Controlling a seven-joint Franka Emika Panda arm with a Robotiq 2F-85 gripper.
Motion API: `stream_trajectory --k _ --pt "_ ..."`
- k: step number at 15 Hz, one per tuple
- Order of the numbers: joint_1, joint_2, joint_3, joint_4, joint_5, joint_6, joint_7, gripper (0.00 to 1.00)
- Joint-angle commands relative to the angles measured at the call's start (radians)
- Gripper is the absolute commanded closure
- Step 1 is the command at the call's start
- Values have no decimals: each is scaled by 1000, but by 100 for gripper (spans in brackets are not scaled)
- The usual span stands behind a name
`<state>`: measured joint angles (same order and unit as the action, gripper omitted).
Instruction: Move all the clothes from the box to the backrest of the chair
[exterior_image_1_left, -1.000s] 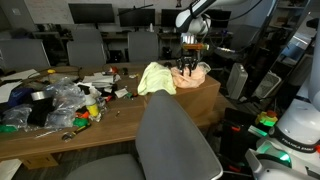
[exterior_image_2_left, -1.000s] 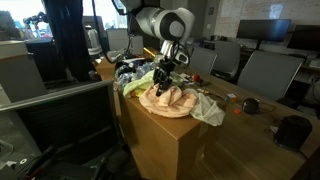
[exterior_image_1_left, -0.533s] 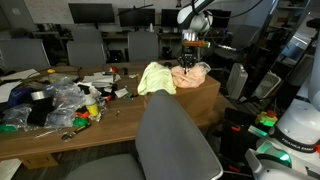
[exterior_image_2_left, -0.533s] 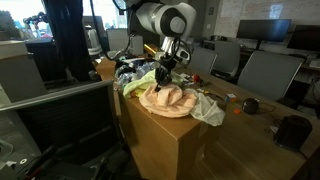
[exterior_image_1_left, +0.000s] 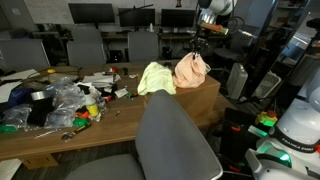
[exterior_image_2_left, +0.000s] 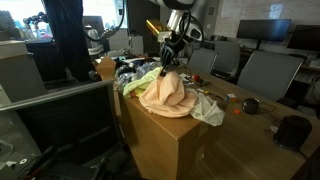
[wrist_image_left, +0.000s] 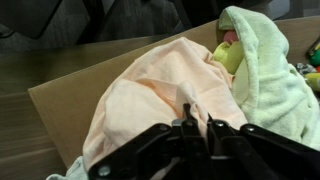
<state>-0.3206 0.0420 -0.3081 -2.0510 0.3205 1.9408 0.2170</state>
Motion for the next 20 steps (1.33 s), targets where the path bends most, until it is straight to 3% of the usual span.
stream_trajectory --k 1,9,20 --pt "-13 -216 -18 -127 31 -22 -134 98" --pt "32 -498 -13 -159 -47 -353 -384 98" --pt "188 -605 51 -89 -162 -750 -647 98"
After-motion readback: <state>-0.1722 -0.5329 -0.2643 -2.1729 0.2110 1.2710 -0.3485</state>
